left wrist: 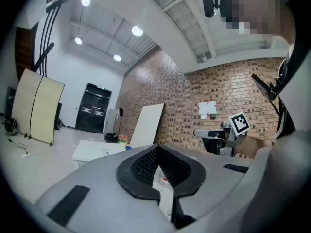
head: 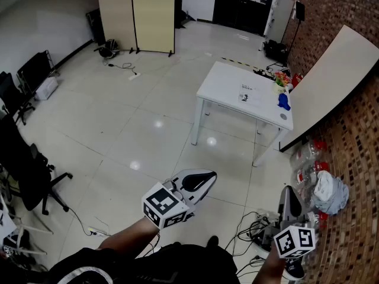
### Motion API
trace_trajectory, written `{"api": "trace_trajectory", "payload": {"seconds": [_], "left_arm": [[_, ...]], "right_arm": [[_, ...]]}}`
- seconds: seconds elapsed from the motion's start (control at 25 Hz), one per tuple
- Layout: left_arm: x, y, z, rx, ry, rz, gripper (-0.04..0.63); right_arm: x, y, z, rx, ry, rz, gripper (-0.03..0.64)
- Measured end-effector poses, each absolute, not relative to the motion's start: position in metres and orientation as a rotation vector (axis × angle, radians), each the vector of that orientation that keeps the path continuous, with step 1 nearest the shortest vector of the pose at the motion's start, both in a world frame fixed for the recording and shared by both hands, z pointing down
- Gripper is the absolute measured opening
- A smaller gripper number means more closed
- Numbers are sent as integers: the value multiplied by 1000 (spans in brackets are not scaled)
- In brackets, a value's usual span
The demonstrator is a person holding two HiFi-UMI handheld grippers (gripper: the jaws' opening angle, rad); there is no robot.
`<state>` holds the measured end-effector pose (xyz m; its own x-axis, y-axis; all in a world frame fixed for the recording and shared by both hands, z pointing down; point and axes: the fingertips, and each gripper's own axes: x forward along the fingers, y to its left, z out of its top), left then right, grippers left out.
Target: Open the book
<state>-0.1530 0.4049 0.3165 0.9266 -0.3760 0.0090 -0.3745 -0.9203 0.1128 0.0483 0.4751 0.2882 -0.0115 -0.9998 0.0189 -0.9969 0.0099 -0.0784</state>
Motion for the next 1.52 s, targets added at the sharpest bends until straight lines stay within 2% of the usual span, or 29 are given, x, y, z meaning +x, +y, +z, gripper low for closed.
{"api": "trace_trajectory", "payload": {"seconds": [0.52, 0.84, 1.16, 1.52], "left_arm": [[-32, 289, 318, 3010, -744, 89, -3], [25, 210, 311, 2915, -868, 40, -3], [63, 112, 322, 2893, -858, 54, -3], [63, -31, 332, 2927, -775, 23, -3]], "right_arm": [[162, 358, 290, -2028, 2283, -94, 0], [227, 275, 286, -1961, 2364, -91, 0], [258, 176, 302, -1958, 2380, -148, 0], [250, 34, 307, -2014, 2366, -146, 0]]}}
